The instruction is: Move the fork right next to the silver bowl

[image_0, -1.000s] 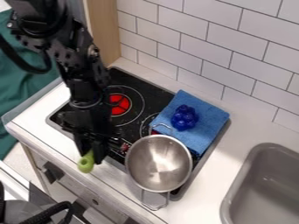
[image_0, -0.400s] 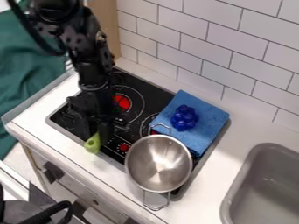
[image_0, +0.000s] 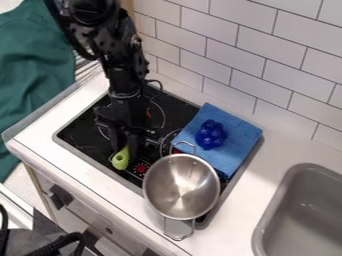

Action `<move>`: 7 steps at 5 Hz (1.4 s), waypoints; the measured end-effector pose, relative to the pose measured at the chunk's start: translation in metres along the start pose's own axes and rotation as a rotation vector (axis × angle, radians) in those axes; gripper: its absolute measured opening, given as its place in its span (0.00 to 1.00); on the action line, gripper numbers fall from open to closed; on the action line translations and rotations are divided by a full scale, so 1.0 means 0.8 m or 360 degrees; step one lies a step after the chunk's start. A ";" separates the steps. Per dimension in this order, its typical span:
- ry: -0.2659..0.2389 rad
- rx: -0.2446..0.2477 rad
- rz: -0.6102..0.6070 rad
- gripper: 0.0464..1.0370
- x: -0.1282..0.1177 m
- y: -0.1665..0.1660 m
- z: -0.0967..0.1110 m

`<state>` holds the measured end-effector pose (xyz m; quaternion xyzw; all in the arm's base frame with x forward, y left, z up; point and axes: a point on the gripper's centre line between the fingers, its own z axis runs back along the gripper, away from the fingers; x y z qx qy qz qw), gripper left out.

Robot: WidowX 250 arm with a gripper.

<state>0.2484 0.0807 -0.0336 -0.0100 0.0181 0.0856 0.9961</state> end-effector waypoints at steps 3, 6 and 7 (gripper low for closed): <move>0.0035 0.0000 -0.0028 0.90 0.002 -0.007 0.005; -0.0131 -0.0017 -0.0048 0.97 0.013 -0.030 0.056; -0.0158 -0.0031 -0.0040 0.97 0.021 -0.034 0.061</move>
